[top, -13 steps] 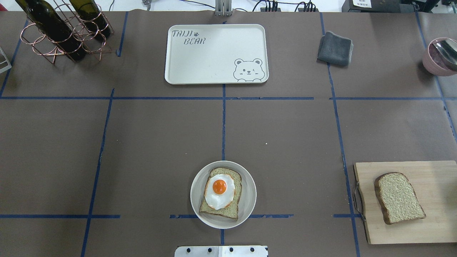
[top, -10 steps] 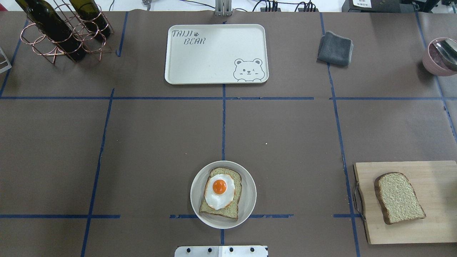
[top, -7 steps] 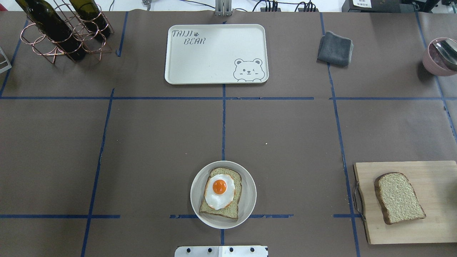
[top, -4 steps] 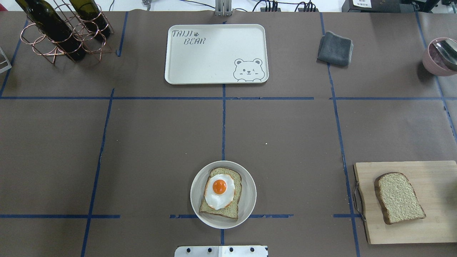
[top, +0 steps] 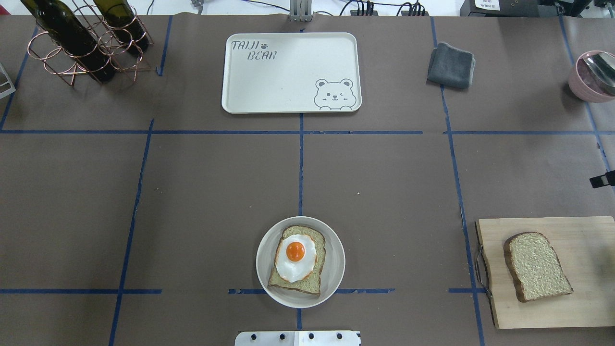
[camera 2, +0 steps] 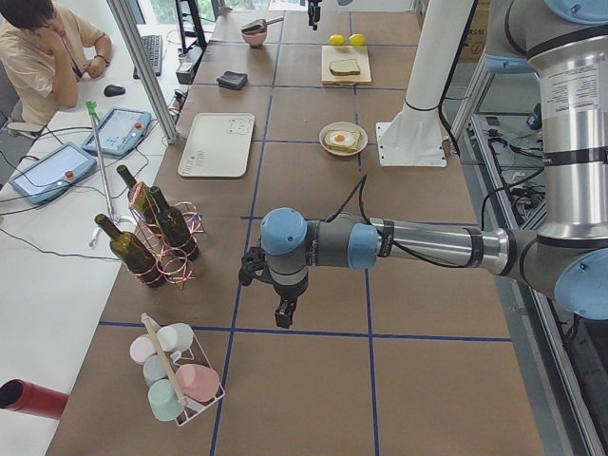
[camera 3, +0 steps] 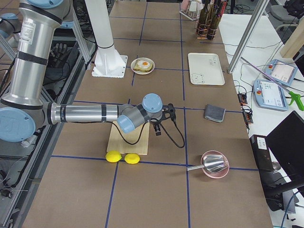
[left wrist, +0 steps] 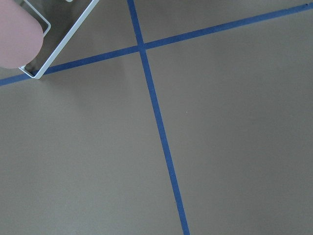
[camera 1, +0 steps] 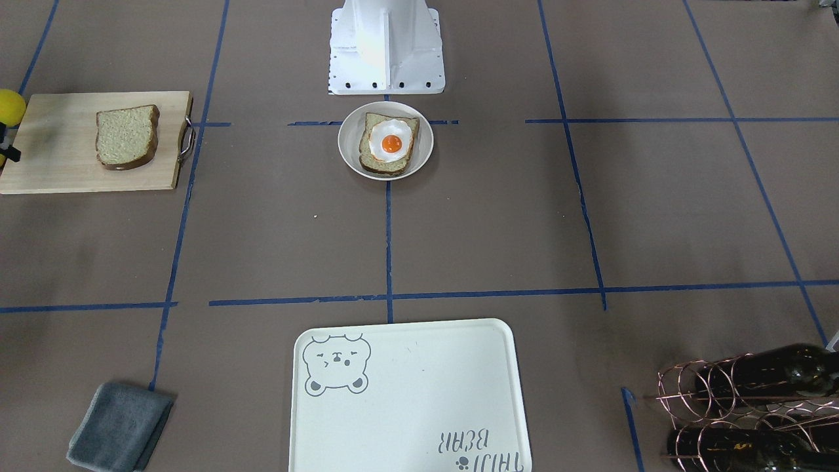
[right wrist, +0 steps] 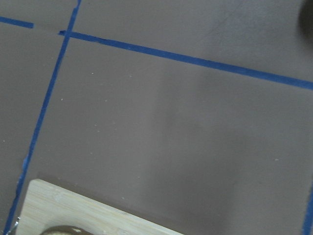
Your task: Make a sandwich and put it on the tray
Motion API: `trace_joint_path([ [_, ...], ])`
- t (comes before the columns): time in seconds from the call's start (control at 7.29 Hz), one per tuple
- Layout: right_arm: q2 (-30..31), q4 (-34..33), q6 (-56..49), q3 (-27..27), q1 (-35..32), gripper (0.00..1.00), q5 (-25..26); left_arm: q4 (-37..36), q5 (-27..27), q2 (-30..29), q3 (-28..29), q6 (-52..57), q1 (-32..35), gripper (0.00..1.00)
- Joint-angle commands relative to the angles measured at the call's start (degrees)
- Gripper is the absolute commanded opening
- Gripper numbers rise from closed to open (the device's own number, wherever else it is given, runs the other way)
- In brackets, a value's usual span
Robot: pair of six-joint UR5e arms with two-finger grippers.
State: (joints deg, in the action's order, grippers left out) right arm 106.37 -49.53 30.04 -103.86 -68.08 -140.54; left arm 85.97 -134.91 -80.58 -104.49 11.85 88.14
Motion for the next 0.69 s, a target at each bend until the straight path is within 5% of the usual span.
trace_joint_path([
  [0.0,5.93,18.88,18.69,0.06,12.83,1.0,8.83,0.07,-0.09,-0.01,-0.01,-0.07,-0.08,1.0],
  [0.55,7.01,21.32,23.83,0.24,20.95,0.85,14.23,-0.02,-0.35,-0.01,0.08,0.02,-0.08,1.0],
])
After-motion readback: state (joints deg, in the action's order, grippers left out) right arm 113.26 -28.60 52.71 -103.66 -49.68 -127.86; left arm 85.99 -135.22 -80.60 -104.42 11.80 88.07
